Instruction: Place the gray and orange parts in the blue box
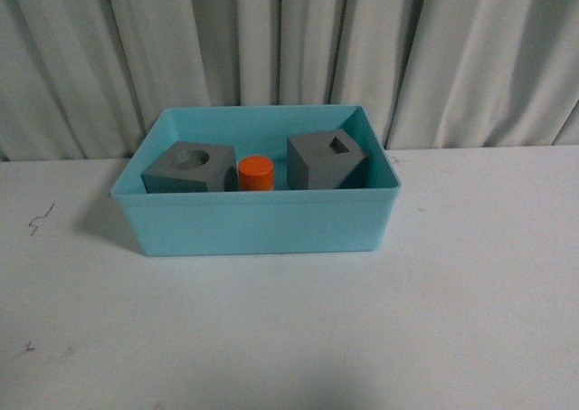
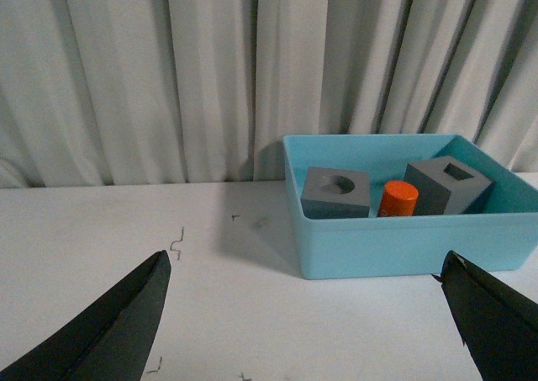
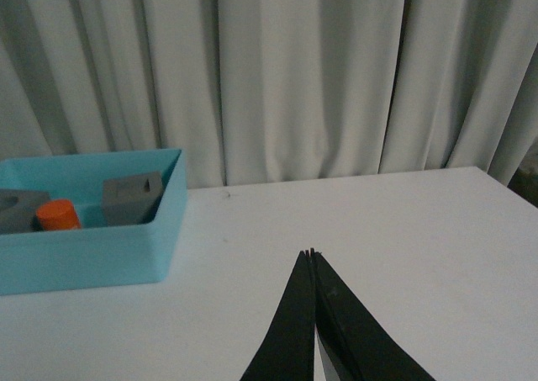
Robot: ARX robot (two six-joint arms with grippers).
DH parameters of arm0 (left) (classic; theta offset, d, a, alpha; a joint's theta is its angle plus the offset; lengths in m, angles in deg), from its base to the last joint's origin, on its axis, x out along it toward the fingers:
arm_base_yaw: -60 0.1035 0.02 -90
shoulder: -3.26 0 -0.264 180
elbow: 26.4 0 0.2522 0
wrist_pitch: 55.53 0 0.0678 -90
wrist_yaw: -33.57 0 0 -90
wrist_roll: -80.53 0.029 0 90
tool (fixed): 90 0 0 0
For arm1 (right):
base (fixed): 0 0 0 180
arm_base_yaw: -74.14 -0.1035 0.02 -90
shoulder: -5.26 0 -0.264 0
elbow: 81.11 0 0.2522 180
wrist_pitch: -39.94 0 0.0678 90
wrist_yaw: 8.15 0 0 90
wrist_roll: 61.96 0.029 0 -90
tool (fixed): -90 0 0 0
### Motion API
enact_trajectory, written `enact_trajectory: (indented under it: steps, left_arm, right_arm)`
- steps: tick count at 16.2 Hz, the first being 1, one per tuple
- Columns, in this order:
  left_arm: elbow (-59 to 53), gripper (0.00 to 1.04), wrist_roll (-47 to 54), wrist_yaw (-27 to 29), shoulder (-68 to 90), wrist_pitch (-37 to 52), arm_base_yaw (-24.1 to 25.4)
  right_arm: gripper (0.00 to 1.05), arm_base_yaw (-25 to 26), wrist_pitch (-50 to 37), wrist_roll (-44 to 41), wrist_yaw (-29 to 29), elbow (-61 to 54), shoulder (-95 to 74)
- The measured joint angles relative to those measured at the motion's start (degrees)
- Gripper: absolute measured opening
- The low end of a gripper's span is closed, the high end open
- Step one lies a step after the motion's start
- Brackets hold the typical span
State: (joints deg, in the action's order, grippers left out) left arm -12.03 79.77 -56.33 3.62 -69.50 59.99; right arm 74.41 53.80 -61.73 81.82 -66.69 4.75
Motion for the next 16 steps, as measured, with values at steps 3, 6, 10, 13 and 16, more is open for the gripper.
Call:
enact_trajectory:
  steps: [3, 6, 10, 13, 16]
  left_arm:
    - [0.0, 0.98, 0.0, -0.04, 0.0, 0.04, 0.0]
    - [0.0, 0.98, 0.0, -0.07, 0.0, 0.02, 0.0]
    - [0.0, 0.98, 0.0, -0.07, 0.0, 0.02, 0.0]
    - [0.0, 0.98, 0.0, -0.07, 0.0, 0.02, 0.0]
    - [0.0, 0.98, 0.0, -0.07, 0.0, 0.02, 0.0]
  right_arm:
    - [0.02, 0.0, 0.09, -0.07, 0.0, 0.02, 0.33]
    - [0.37, 0.0, 0.11, -0.11, 0.0, 0.02, 0.33]
    - [0.74, 0.0, 0.11, -0.11, 0.0, 0.02, 0.31]
    - [0.94, 0.0, 0.11, -0.11, 0.0, 0.02, 0.31]
    - [0.98, 0.0, 0.11, -0.09, 0.0, 0.02, 0.31]
